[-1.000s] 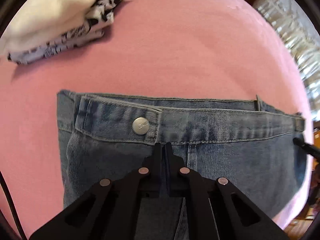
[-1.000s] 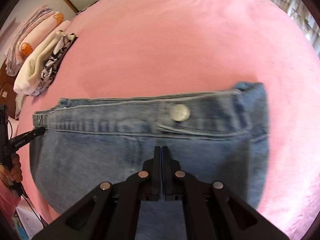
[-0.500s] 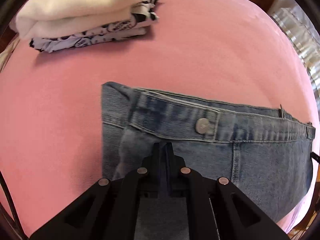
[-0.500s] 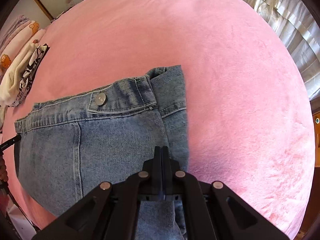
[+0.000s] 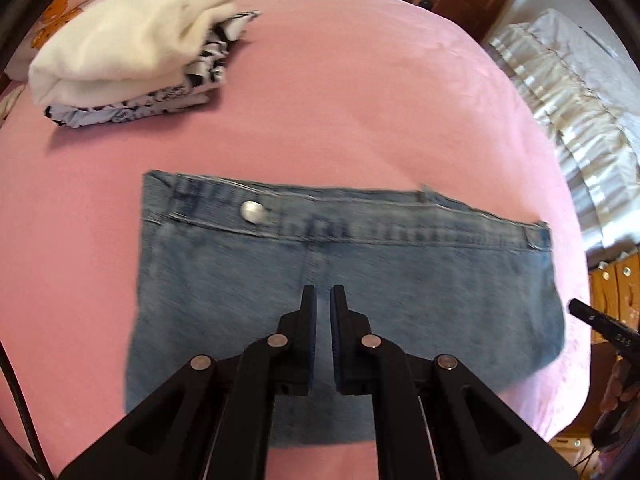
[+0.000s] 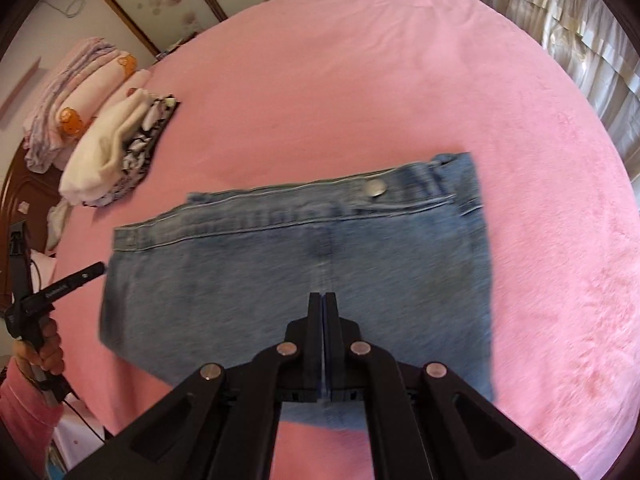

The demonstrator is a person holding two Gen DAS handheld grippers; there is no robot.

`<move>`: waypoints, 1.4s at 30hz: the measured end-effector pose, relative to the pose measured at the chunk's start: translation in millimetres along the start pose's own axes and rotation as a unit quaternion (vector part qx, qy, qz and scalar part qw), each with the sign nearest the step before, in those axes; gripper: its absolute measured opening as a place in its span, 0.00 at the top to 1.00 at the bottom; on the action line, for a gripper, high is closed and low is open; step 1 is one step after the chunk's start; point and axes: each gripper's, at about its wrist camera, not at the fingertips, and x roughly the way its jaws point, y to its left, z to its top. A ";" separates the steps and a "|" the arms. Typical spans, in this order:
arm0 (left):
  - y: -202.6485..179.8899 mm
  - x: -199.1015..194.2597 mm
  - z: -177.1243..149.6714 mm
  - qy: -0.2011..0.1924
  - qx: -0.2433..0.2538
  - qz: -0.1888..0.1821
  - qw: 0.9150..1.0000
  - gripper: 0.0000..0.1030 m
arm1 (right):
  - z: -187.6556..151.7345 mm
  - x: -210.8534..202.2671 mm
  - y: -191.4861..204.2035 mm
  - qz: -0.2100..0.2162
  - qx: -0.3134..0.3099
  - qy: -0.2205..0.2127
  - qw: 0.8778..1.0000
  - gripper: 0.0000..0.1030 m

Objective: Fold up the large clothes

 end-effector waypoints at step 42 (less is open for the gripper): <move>-59.5 75.4 -93.0 0.099 -0.024 -0.075 0.992 0.99 | -72.4 103.8 65.8 0.119 -0.050 0.085 0.988 1.00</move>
